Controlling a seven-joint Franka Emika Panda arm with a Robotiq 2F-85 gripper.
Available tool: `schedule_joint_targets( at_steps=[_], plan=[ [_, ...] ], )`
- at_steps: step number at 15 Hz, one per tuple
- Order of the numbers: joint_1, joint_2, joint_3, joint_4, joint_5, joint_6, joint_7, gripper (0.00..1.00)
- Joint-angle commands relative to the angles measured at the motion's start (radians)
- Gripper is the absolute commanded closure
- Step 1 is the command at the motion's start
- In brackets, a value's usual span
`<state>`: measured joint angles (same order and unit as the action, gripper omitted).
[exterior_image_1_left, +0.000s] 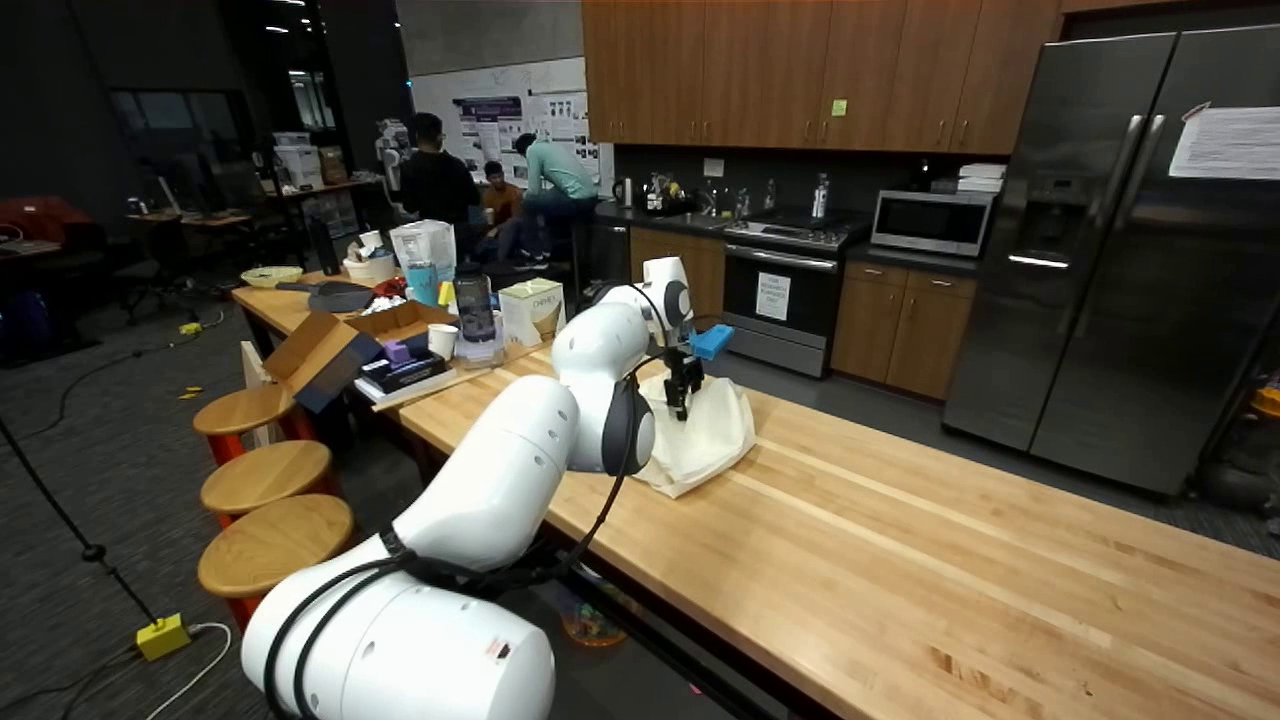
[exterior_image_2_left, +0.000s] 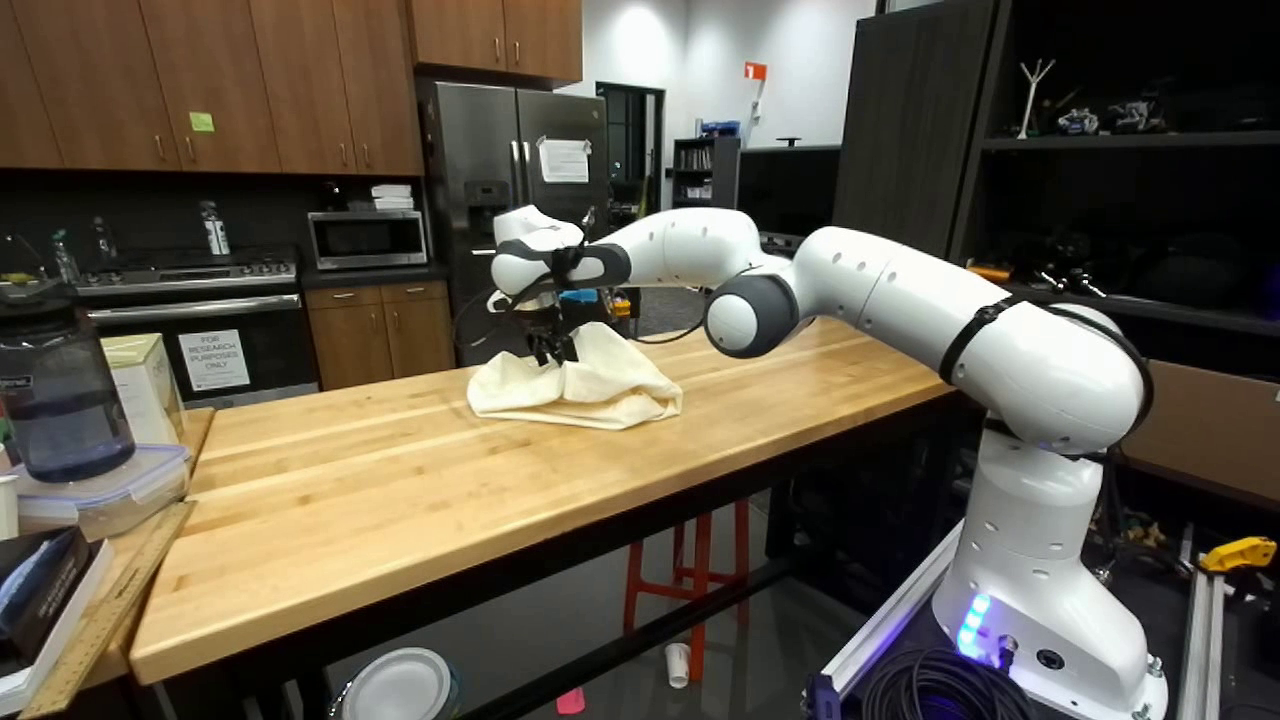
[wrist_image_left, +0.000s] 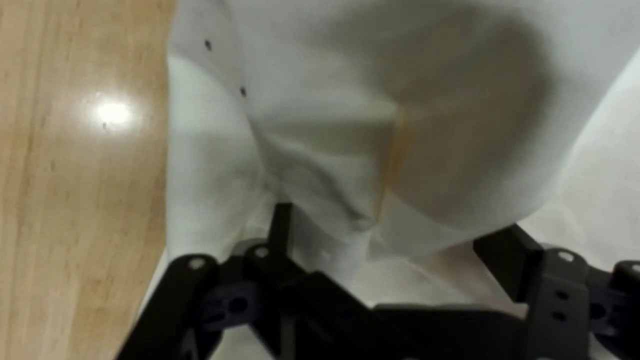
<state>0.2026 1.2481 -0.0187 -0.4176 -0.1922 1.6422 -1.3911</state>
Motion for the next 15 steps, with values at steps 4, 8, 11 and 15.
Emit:
schedule_joint_targets(
  at_steps=[4, 8, 11, 15],
  plan=[
    [0.03, -0.041, 0.005, -0.018, -0.008, -0.067, -0.056, 0.64],
    [0.064, -0.064, 0.014, -0.028, -0.005, -0.125, -0.144, 0.94],
    [0.102, -0.025, 0.003, 0.05, -0.026, -0.247, -0.244, 1.0],
    [0.166, -0.074, -0.026, -0.038, -0.094, -0.286, -0.365, 0.99]
  ],
)
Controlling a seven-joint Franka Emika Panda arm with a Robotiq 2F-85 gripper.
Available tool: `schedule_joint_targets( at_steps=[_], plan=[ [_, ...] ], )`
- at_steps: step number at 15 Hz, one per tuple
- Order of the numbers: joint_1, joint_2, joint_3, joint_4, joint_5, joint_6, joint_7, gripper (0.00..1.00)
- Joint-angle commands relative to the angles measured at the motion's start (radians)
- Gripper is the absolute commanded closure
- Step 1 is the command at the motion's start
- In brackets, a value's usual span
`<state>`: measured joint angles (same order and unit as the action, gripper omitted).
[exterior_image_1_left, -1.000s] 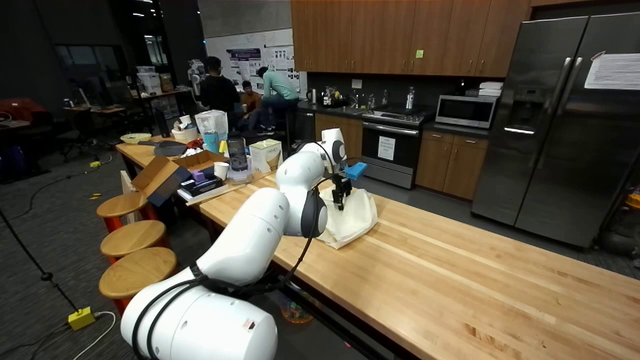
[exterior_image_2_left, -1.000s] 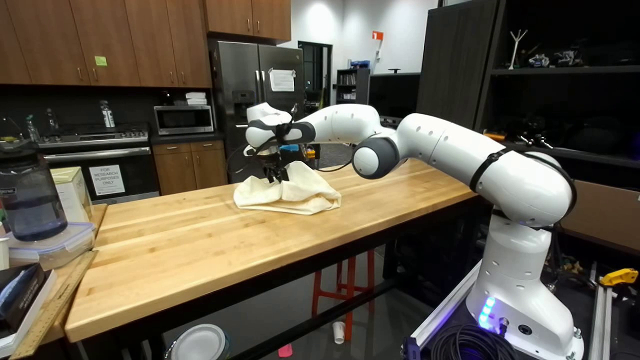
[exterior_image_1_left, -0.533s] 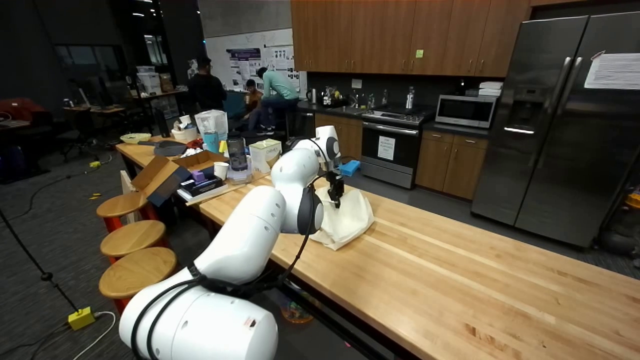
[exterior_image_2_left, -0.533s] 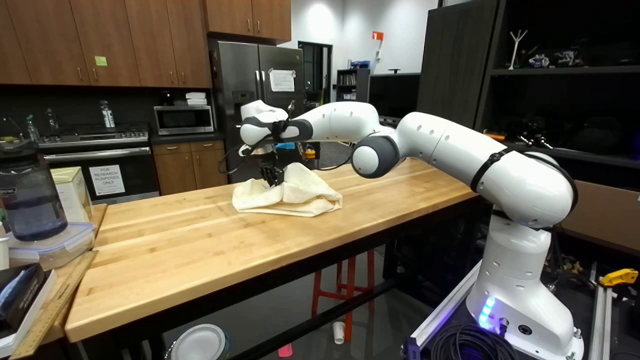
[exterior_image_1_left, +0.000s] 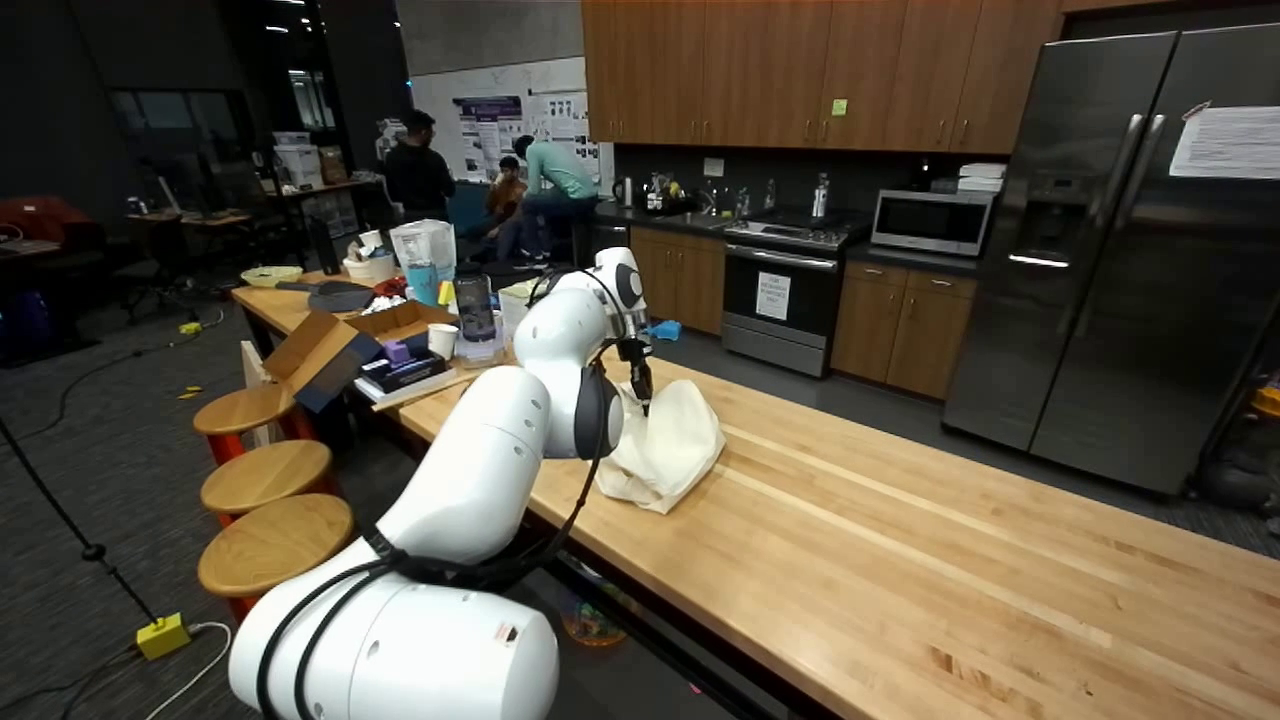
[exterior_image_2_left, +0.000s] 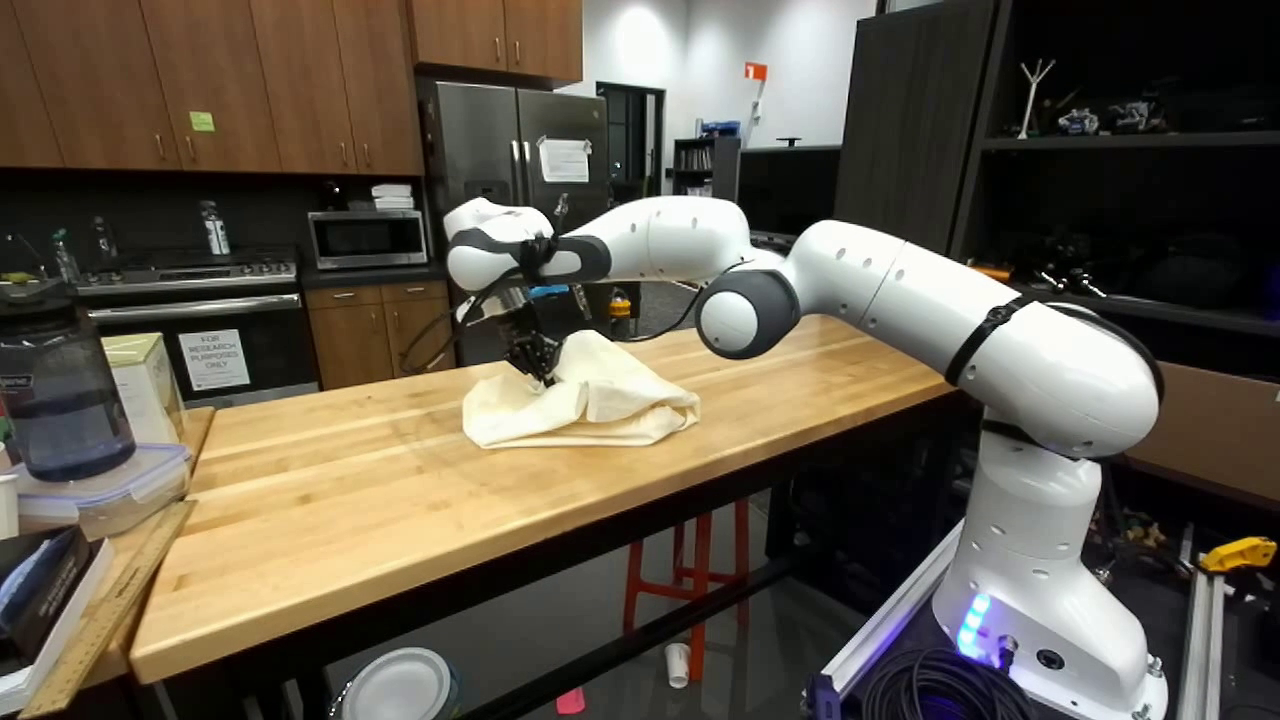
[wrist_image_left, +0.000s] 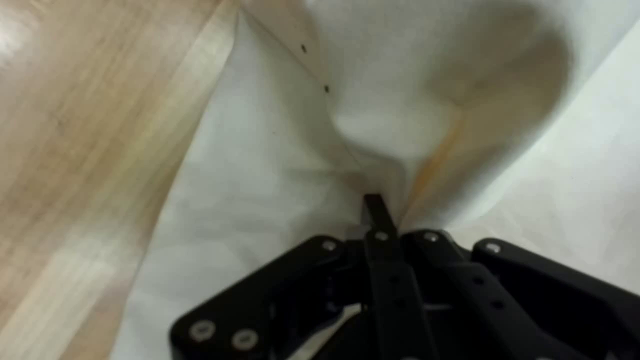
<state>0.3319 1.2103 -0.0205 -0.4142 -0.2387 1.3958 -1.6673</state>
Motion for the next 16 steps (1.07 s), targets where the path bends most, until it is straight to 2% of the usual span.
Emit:
schedule_joint_targets(
  at_steps=[1, 2, 3, 4, 5, 6, 10, 14, 16],
  plan=[
    [0.046, 0.017, -0.029, 0.054, -0.065, -0.079, -0.128, 0.99],
    [0.055, 0.018, -0.034, 0.056, -0.079, -0.087, -0.154, 0.99],
    [0.062, -0.03, -0.033, -0.027, -0.091, -0.054, -0.169, 0.99],
    [0.067, -0.029, -0.032, -0.023, -0.1, -0.051, -0.19, 0.99],
    [0.071, 0.019, -0.039, 0.064, -0.104, -0.084, -0.222, 0.99],
    [0.073, -0.029, -0.032, -0.019, -0.114, -0.046, -0.229, 0.99],
    [0.068, -0.029, -0.031, -0.017, -0.119, -0.045, -0.265, 0.99],
    [0.034, -0.018, -0.064, -0.011, -0.126, -0.03, -0.181, 0.99],
    [-0.006, -0.016, -0.083, -0.011, -0.113, -0.03, -0.112, 0.99]
  ],
)
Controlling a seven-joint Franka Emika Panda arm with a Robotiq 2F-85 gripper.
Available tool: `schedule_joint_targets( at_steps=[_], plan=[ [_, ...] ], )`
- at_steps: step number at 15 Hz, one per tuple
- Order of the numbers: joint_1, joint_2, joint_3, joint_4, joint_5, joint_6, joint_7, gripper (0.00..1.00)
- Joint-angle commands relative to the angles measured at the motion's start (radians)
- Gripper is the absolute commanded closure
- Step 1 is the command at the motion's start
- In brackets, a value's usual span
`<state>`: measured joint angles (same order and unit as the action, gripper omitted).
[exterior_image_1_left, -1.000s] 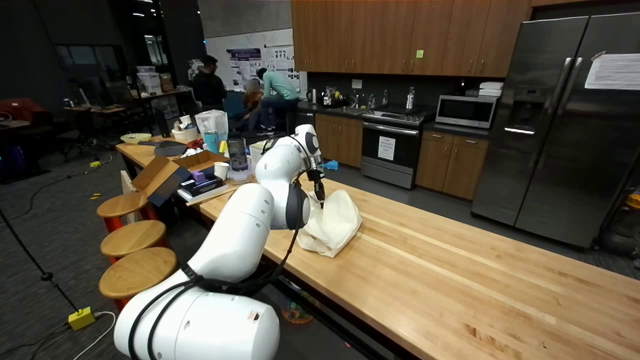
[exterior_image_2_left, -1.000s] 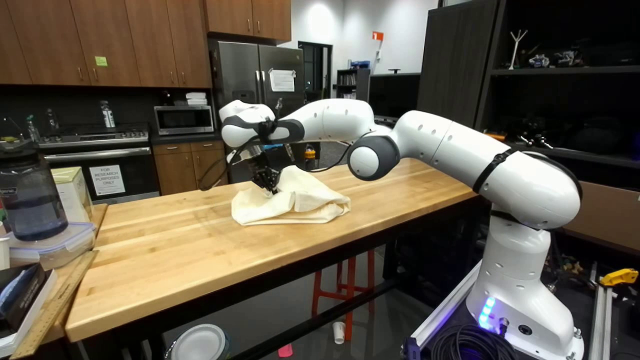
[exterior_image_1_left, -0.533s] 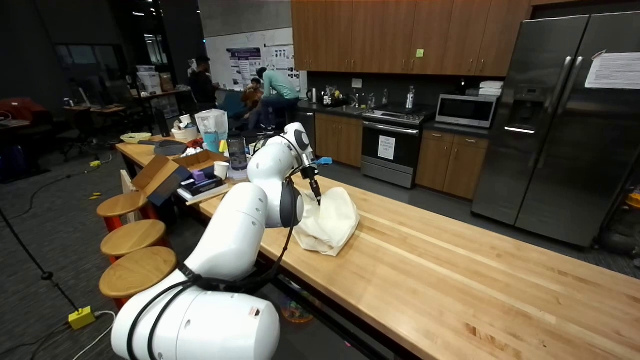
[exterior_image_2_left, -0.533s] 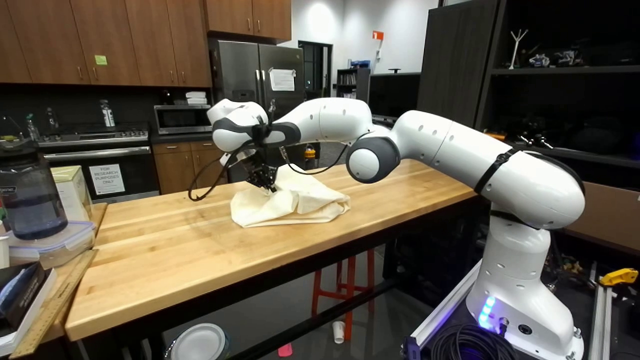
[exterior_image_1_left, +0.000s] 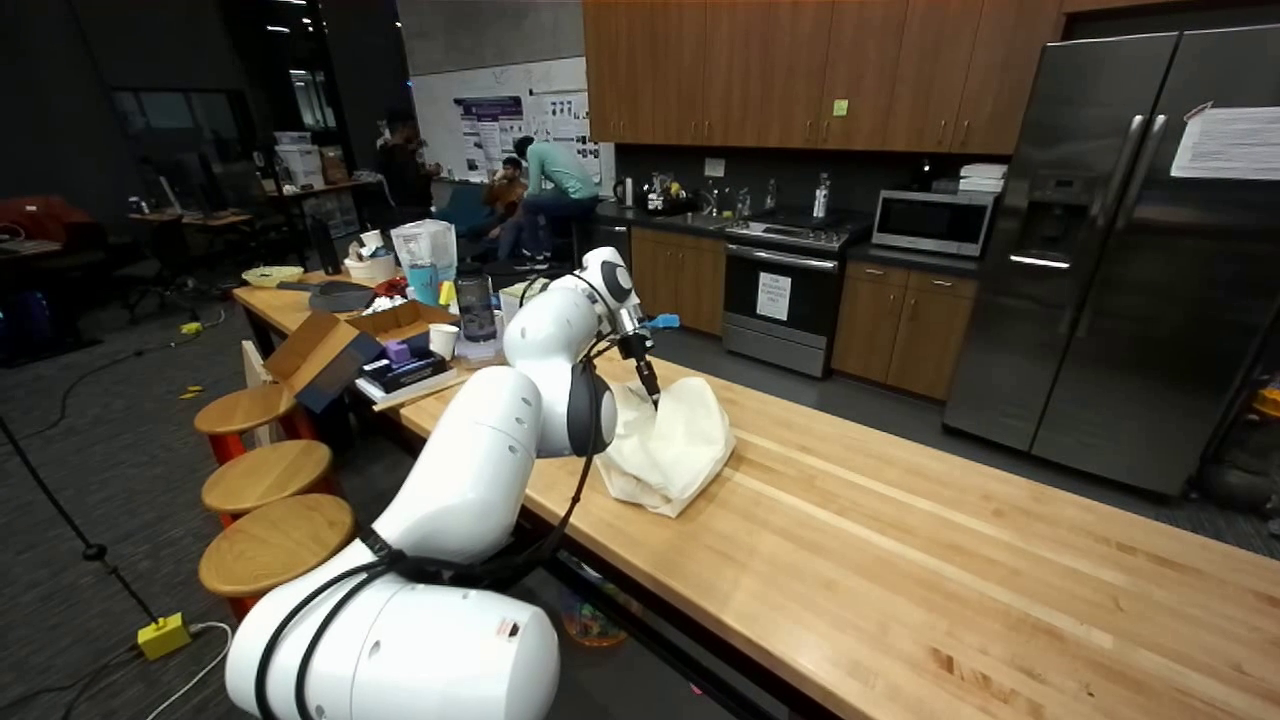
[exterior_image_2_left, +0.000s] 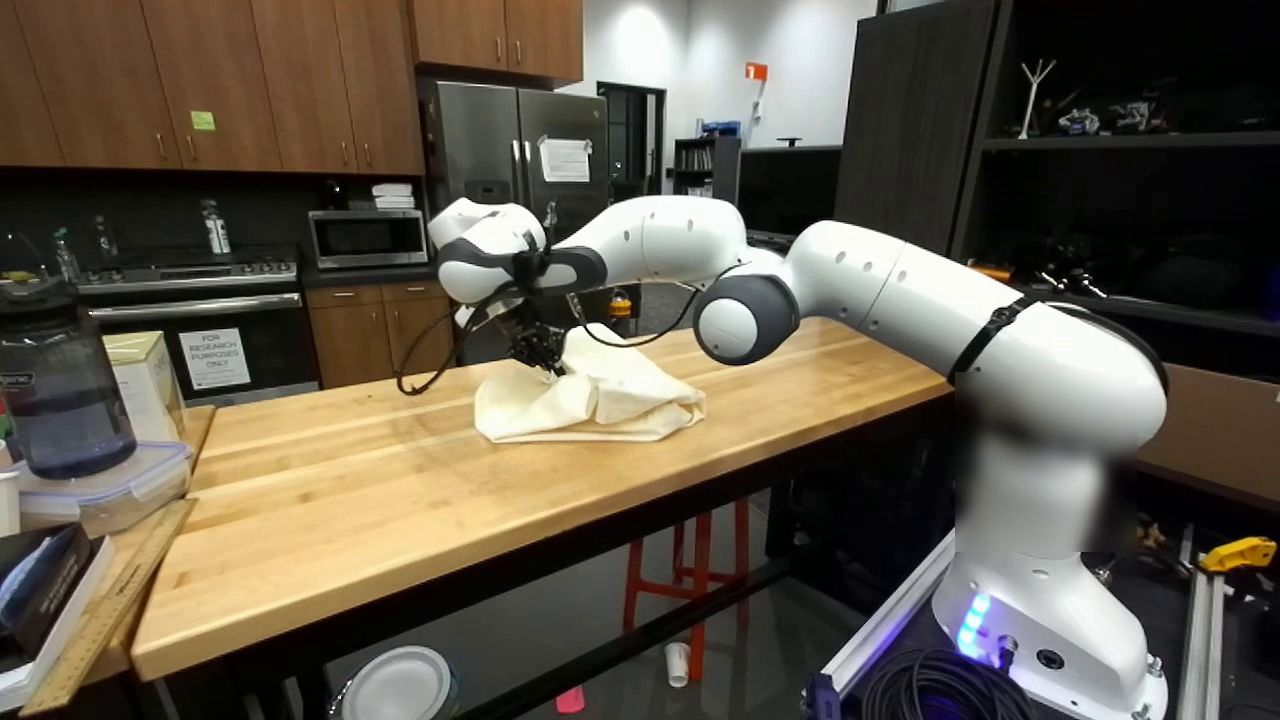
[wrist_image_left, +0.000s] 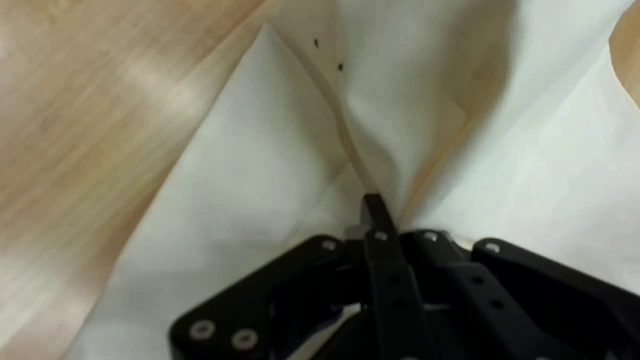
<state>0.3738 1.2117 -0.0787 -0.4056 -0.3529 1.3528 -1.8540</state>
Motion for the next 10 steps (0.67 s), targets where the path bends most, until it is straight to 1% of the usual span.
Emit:
schedule_joint_targets(
  at_steps=[1, 6, 10],
  plan=[
    [-0.071, -0.019, -0.032, -0.019, 0.008, 0.014, 0.112, 0.99],
    [-0.197, -0.031, -0.021, -0.026, 0.055, -0.007, 0.269, 0.99],
    [-0.263, -0.03, -0.019, -0.028, 0.1, -0.009, 0.396, 0.99]
  ],
)
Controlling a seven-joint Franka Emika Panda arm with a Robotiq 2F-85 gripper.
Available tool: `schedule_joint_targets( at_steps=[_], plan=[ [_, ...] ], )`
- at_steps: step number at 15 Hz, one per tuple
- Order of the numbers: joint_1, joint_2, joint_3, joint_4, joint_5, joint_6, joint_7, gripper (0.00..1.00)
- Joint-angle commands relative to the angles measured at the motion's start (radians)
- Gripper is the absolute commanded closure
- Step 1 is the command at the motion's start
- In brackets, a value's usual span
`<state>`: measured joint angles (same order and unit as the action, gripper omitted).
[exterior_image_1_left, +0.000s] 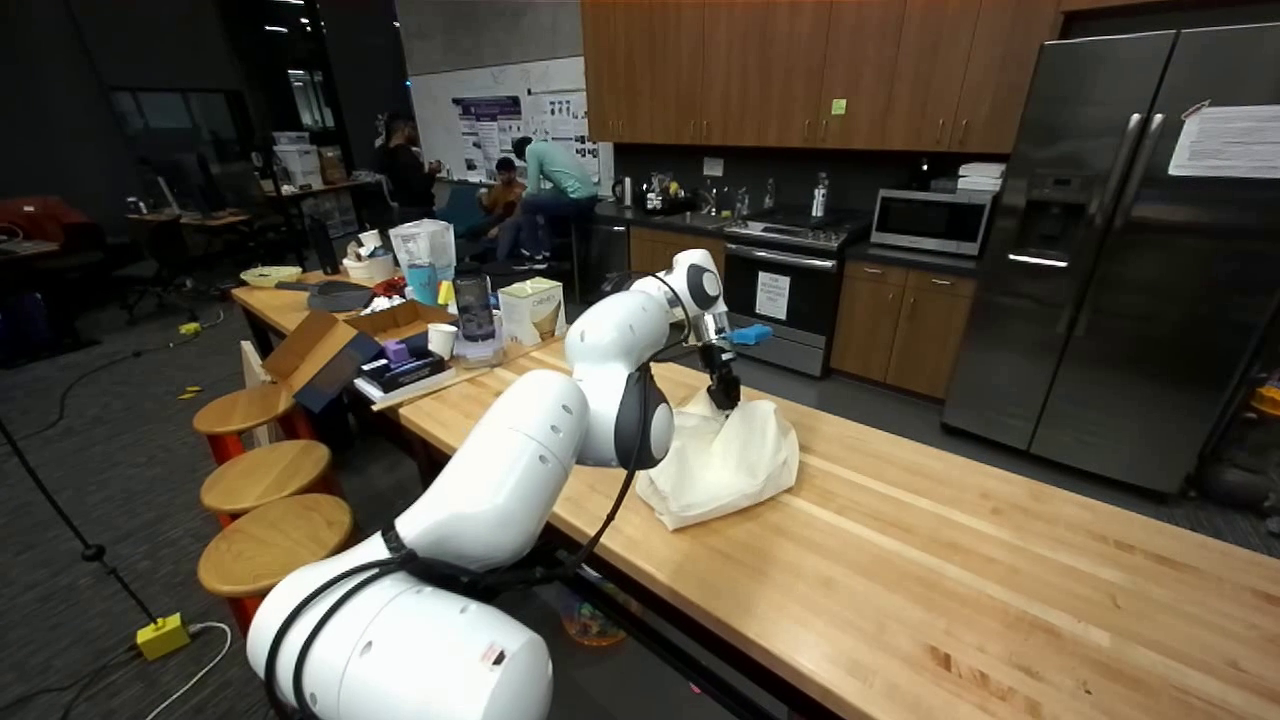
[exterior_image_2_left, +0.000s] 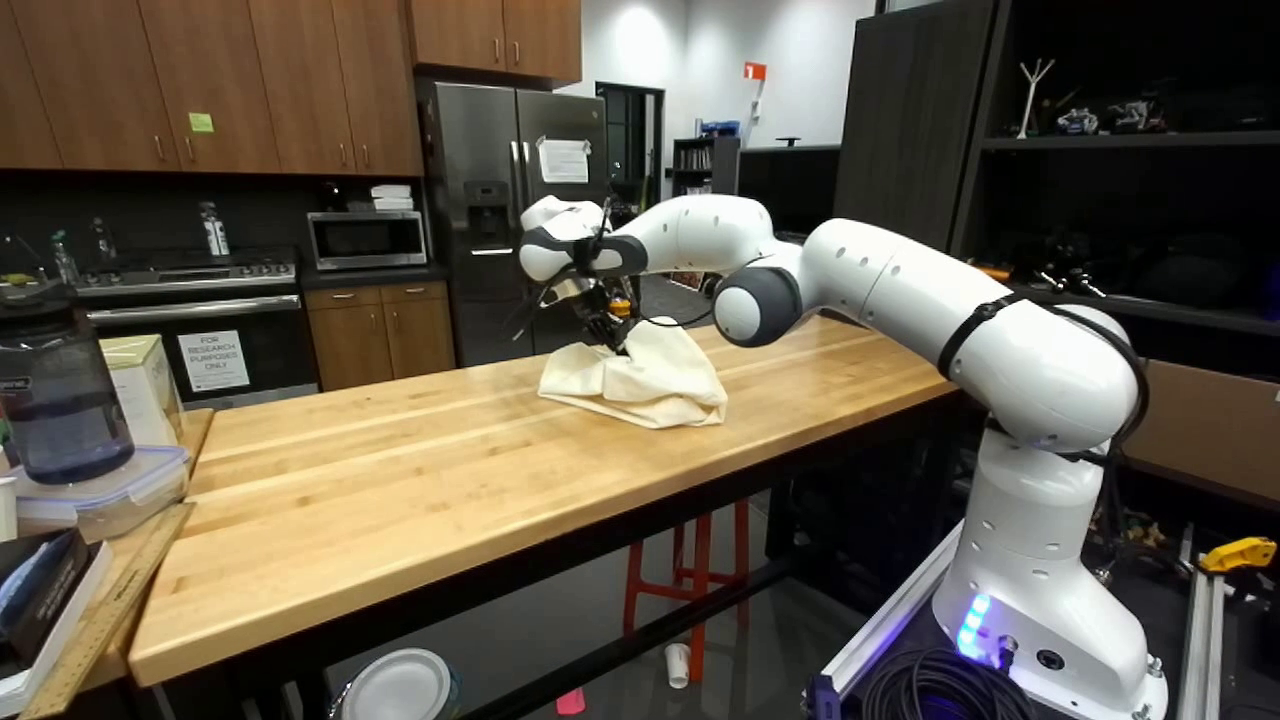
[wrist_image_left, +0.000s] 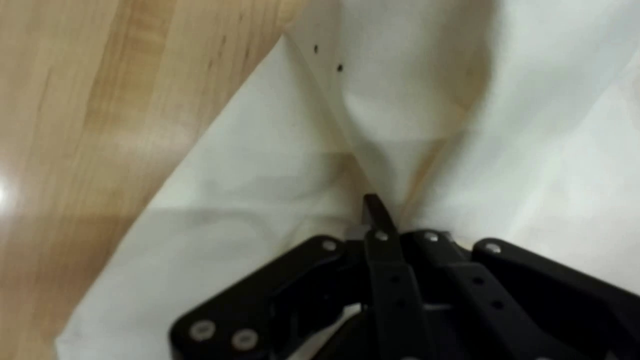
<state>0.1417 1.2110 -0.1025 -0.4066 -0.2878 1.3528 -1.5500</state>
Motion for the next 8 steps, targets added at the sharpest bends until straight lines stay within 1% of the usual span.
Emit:
schedule_joint_targets(
  at_steps=[1, 5, 7, 8],
  plan=[
    [-0.044, -0.029, 0.004, -0.029, 0.043, -0.011, 0.12, 0.99],
    [-0.089, -0.029, 0.015, -0.029, 0.09, -0.021, 0.23, 0.99],
    [-0.083, -0.029, 0.015, -0.023, 0.102, -0.012, 0.258, 0.99],
    [-0.065, -0.03, 0.016, -0.021, 0.1, -0.007, 0.259, 0.99]
  ],
)
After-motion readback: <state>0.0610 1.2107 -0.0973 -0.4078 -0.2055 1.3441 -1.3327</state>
